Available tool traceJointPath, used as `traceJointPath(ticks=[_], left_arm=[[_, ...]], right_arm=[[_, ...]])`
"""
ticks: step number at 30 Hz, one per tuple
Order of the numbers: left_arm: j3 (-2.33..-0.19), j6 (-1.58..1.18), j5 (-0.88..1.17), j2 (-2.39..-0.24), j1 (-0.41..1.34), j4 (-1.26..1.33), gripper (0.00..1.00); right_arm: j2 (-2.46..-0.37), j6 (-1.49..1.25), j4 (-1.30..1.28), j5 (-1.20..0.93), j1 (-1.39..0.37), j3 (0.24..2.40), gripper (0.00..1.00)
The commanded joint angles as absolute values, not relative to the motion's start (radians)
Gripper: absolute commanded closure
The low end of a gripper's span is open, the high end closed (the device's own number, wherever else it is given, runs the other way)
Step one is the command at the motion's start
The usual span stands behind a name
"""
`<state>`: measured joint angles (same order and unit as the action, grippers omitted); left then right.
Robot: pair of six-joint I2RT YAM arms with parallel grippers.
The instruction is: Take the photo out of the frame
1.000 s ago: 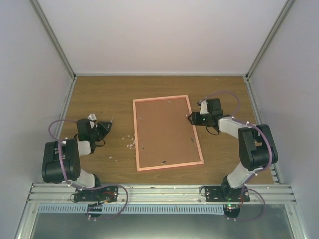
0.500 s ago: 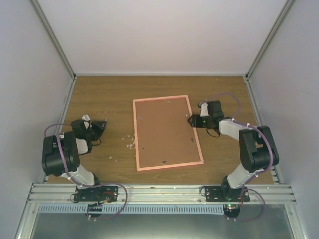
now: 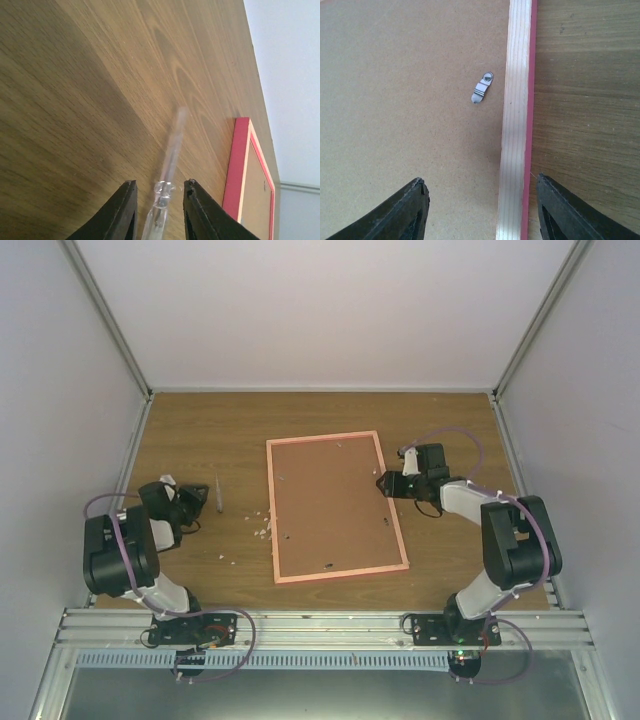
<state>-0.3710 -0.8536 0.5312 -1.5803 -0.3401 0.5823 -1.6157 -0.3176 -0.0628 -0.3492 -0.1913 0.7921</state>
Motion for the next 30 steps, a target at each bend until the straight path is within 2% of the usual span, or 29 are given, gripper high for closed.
traceJointPath(ticks=[1,4,8,12,23,30], left_arm=[[-0.371,-0.837,0.483,-1.533,-0.357,0.557,0.70],[-0.375,-0.827,0.454,-1.501,-0.361,0.506,0.62],[-0.399,-0.787,0.422,-1.434,-0.354,0.396,0.60],[-0.435,-0.734,0.376,-1.334,-0.305,0.264,0.52],[-0.510,-0.585,0.269,-1.212,0.080,-0.030,0.37],[-0.506,-0.558,0.240,-1.238,0.266,-0.099,0.35]], right_arm=[[-1.582,-0.301,-0.067,-0.348,-0.186,0.775,0.40],[-1.571,-0.301,-0.077,-0.337,-0.186,0.774,0.39],[-1.564,-0.299,-0.110,-0.309,-0.187,0.776,0.39],[-1.557,-0.303,-0.139,-0.300,-0.187,0.775,0.39],[-1.545,-0.306,-0.209,-0.269,-0.197,0.766,0.38],[-1.553,-0.314,-0.220,-0.267,-0.204,0.765,0.37]])
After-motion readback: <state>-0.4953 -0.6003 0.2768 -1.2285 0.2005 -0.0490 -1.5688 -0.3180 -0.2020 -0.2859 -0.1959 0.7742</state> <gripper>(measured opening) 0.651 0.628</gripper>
